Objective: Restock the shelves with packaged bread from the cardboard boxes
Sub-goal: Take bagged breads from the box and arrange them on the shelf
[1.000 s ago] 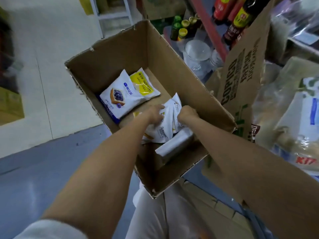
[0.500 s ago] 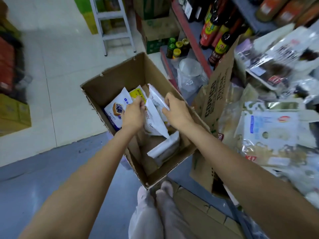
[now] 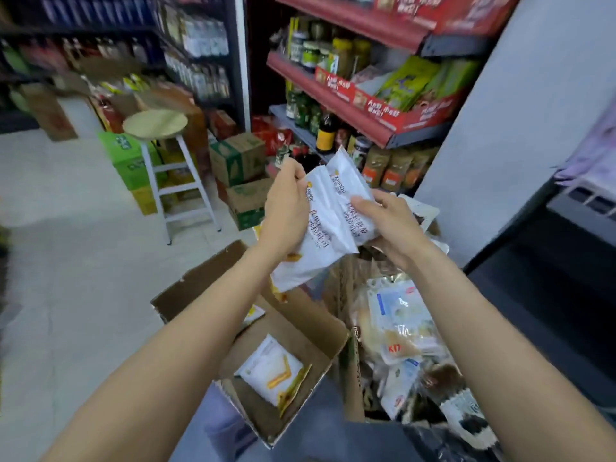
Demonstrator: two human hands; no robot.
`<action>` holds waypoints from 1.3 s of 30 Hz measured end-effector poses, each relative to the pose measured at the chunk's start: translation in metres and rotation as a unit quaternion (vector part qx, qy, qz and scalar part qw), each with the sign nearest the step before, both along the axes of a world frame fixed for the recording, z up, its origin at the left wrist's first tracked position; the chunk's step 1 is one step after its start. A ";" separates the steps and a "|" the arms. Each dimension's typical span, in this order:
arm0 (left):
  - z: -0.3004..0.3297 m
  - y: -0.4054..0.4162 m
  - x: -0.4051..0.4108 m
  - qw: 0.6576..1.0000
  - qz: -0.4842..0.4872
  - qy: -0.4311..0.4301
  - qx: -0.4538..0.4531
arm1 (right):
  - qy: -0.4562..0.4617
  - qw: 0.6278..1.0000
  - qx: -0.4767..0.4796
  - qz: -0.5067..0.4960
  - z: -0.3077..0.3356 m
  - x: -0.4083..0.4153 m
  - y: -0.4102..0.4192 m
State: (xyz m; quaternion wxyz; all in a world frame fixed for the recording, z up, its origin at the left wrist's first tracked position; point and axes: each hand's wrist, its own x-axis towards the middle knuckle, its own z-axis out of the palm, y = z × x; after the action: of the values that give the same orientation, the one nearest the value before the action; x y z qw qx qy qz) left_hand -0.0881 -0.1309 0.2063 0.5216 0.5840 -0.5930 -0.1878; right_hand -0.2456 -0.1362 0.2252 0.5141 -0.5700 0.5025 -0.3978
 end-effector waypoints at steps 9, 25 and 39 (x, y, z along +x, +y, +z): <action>0.110 -0.027 -0.158 0.983 -0.146 0.008 -0.111 | 0.088 0.951 -0.185 -0.233 0.103 -0.149 0.027; 0.174 -0.055 -0.429 0.979 -0.191 0.055 -0.050 | 0.359 0.775 -0.145 -0.499 0.174 -0.430 0.030; 0.166 -0.090 -0.473 0.984 -0.174 0.030 -0.011 | 0.495 0.763 -0.117 -0.399 0.172 -0.468 -0.037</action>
State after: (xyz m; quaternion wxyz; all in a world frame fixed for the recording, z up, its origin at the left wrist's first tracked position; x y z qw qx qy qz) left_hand -0.5614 -0.2210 0.3722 0.5052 0.4602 -0.6715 -0.2866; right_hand -0.7131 -0.1732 0.3970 -0.0815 -0.4918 0.8186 -0.2853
